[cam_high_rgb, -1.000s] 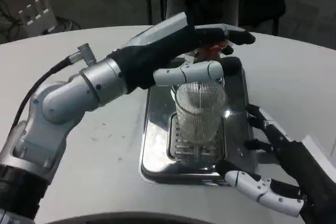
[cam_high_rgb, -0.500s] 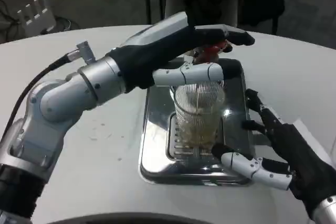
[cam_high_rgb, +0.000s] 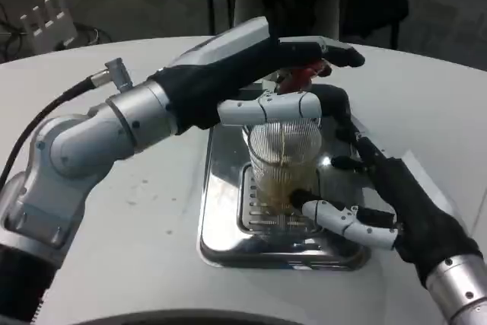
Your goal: Grasp the cup under the faucet to collect the drink, then remove the cup.
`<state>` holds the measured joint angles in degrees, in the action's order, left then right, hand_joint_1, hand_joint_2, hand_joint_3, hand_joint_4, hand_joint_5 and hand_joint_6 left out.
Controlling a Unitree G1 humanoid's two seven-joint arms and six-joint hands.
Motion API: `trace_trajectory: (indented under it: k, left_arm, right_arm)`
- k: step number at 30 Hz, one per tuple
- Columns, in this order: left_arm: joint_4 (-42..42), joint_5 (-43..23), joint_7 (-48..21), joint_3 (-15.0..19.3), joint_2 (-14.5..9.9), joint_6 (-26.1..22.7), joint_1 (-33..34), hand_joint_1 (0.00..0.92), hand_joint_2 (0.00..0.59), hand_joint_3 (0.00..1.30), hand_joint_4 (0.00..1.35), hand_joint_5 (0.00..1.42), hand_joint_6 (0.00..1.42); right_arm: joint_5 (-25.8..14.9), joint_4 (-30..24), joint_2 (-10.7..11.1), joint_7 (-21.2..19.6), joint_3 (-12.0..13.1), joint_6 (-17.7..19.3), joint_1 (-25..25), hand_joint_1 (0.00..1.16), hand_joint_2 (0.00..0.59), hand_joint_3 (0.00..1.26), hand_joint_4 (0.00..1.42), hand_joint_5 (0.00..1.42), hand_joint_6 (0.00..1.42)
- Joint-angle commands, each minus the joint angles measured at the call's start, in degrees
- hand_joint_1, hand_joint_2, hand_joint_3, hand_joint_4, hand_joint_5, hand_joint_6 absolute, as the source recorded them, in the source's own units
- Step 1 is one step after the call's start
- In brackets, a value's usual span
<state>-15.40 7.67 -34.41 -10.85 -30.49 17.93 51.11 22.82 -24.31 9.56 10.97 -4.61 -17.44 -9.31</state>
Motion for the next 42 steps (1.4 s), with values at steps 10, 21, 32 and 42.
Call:
trace_trajectory:
  k: [10, 21, 32, 42]
  left_arm:
    - [0.7, 1.8, -2.3, -0.6, -2.2, -2.5, -2.9, 0.0, 0.15, 0.26, 0.16, 0.2, 0.31]
    - [-0.4, 1.8, -2.5, -0.4, -2.4, -2.0, -2.3, 0.0, 0.15, 0.26, 0.16, 0.2, 0.31]
    - [-2.1, 1.7, -2.8, -0.1, -2.4, -1.0, -0.9, 0.0, 0.15, 0.26, 0.16, 0.2, 0.31]
    - [-3.7, 1.8, -3.1, -0.1, -2.6, -0.1, -0.3, 0.0, 0.148, 0.26, 0.17, 0.2, 0.31]
  right_arm:
    - [-1.1, 7.4, -0.5, -4.0, -1.9, 2.7, -5.3, 0.71, 0.201, 0.05, 0.1, 0.21, 0.23]
    - [-1.9, 15.8, -2.4, -7.6, -3.2, 4.6, -10.6, 0.71, 0.2, 0.05, 0.1, 0.21, 0.23]
    - [-2.8, 21.6, -3.8, -9.7, -4.1, 7.7, -14.1, 0.72, 0.193, 0.05, 0.1, 0.21, 0.23]
    - [-2.3, 24.5, -5.1, -12.1, -4.9, 9.1, -14.9, 0.73, 0.191, 0.05, 0.1, 0.2, 0.23]
